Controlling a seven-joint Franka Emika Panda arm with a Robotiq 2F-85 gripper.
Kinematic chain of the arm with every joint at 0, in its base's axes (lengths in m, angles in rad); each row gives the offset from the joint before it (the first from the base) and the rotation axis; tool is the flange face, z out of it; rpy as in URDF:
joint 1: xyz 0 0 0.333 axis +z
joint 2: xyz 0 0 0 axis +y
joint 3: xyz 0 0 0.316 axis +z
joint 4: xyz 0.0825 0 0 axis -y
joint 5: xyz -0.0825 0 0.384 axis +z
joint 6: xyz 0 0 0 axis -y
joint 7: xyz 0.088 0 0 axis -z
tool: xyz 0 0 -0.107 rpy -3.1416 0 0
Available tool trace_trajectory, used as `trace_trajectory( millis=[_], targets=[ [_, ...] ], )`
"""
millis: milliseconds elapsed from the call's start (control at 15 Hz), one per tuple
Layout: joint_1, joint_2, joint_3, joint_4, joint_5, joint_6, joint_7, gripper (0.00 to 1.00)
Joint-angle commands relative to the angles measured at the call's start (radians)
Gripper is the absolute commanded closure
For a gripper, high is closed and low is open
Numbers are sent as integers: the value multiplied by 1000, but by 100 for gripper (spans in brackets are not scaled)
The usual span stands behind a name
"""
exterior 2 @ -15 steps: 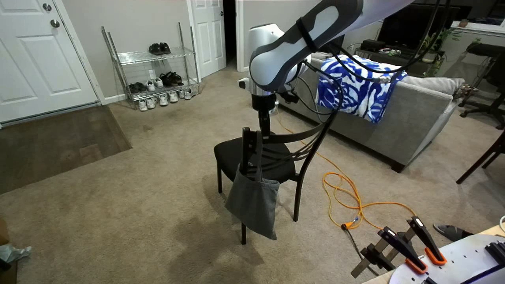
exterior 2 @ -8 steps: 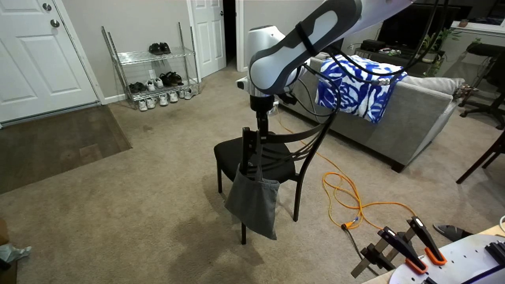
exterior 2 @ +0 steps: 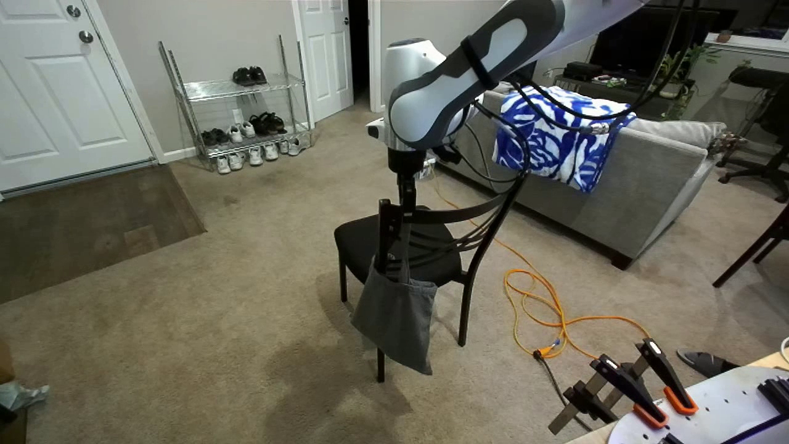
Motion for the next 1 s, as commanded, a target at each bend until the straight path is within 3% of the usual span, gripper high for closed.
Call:
trace_trajectory(
  millis=[0,467,800,933],
  targets=[
    [5,-8,-7,-20,-22,37,2,53],
    [17,-46,-35,-81,-46,226,70,97],
    [25,-70,-39,-126,-55,276,107,97],
    [42,-138,-54,-199,-82,352,165,97]
  ],
)
